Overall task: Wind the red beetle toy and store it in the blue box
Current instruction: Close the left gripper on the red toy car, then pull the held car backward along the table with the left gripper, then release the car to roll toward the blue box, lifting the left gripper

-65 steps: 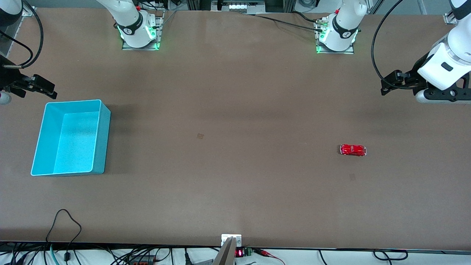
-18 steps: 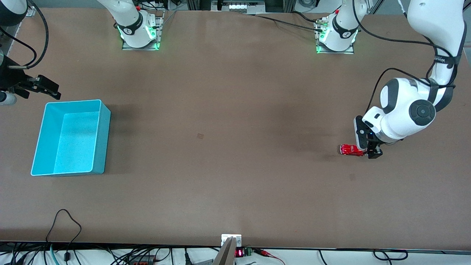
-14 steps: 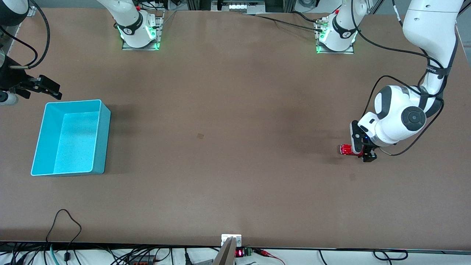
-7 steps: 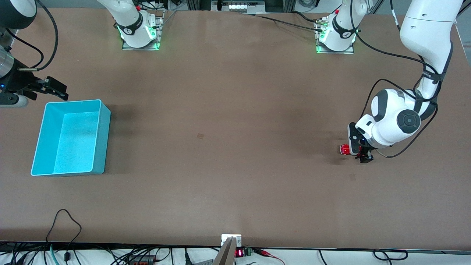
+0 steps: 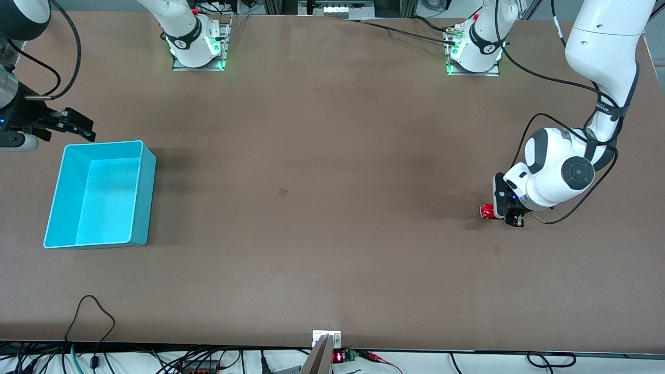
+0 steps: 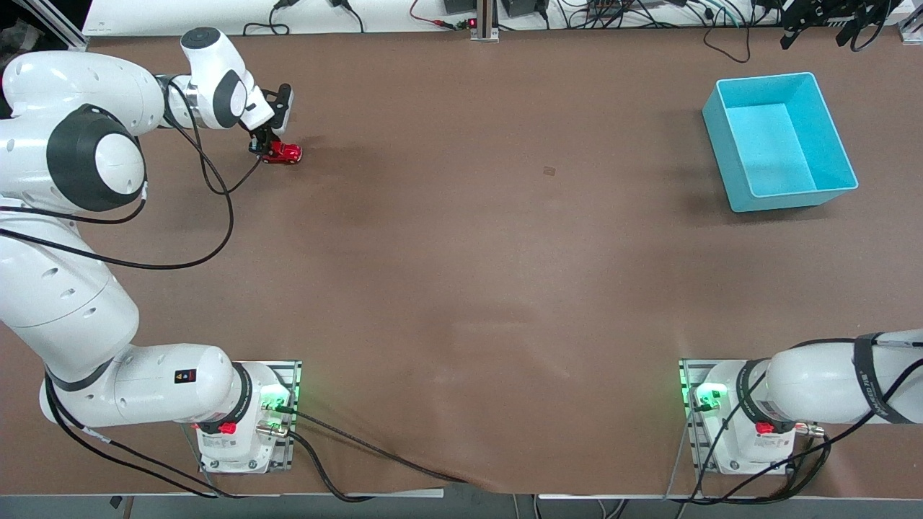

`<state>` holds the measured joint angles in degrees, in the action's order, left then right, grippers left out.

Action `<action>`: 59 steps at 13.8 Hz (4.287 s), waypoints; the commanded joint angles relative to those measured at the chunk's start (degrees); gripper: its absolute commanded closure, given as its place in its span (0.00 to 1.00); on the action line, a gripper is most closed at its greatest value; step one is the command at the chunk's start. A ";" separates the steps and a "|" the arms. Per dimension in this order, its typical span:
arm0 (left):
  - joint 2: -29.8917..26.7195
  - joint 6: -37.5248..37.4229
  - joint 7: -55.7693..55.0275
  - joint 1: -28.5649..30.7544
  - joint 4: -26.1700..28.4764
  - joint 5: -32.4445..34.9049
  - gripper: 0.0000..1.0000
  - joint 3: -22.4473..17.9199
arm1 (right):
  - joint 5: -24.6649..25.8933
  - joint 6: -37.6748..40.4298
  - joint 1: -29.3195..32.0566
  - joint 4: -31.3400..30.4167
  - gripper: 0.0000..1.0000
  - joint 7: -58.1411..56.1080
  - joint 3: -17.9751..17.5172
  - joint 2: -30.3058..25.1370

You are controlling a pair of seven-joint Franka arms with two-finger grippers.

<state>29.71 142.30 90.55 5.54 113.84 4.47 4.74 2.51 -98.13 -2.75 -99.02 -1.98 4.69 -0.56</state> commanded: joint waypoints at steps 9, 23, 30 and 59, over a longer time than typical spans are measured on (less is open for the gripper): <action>1.49 -0.09 1.47 3.15 -0.98 0.80 0.69 0.27 | -0.13 1.09 0.37 1.81 0.00 0.66 0.24 0.29; 3.86 -0.18 18.77 16.78 -5.55 0.89 0.68 0.27 | -0.13 1.01 0.02 2.17 0.00 0.49 0.15 0.38; 4.04 -0.18 18.53 16.96 -5.82 0.45 0.66 0.27 | -0.22 0.66 0.02 2.17 0.00 0.75 0.15 0.64; -15.89 -35.06 -3.26 17.40 -6.26 0.71 0.00 -0.34 | -0.31 0.22 -0.24 2.25 0.00 1.10 -0.20 1.17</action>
<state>17.08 110.44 90.49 22.56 106.75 4.46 4.62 2.50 -98.25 -2.89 -97.80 -1.92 4.60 0.29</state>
